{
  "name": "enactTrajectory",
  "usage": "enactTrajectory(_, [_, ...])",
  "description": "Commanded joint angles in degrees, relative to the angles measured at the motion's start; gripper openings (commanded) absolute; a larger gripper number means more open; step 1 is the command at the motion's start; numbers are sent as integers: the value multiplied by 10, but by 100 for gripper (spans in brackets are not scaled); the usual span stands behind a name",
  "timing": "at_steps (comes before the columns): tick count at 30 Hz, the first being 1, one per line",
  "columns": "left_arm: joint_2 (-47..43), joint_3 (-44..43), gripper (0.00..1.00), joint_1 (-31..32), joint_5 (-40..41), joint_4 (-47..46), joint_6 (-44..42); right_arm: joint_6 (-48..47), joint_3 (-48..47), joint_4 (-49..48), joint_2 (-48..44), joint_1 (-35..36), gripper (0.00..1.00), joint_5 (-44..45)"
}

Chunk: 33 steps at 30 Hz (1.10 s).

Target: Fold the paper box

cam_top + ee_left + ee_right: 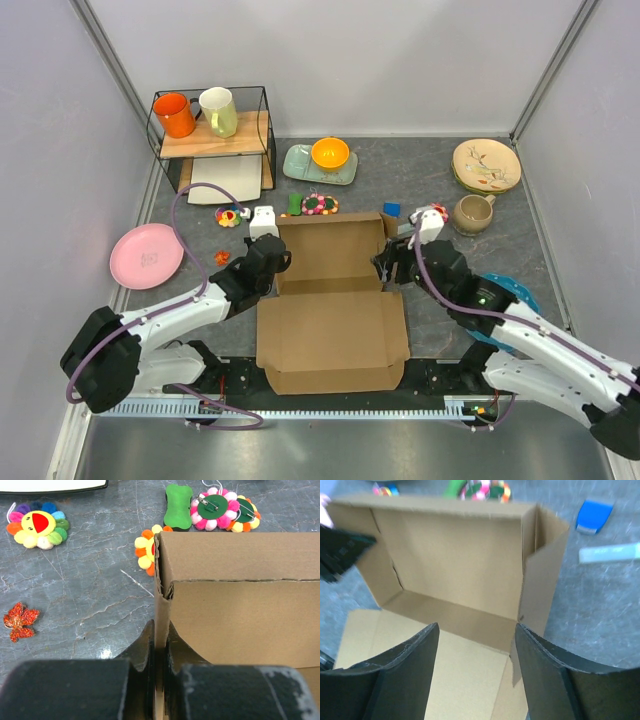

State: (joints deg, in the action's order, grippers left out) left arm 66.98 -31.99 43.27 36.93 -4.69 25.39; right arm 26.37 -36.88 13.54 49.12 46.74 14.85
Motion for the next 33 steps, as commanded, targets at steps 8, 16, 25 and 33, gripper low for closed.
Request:
enactTrajectory(8, [-14,-6,2,2,10,-28,3,60,-50,71,-112,-35,55,294])
enactTrajectory(16, [-13,-7,2,4,0,-29,-3,58,52,-50,-22,-82,68,99])
enactTrajectory(25, [-13,-8,2,3,-15,-37,-8,32,58,-132,42,-82,73,38])
enactTrajectory(33, [-4,-14,2,6,-50,-51,-33,9,31,-184,125,-82,76,24])
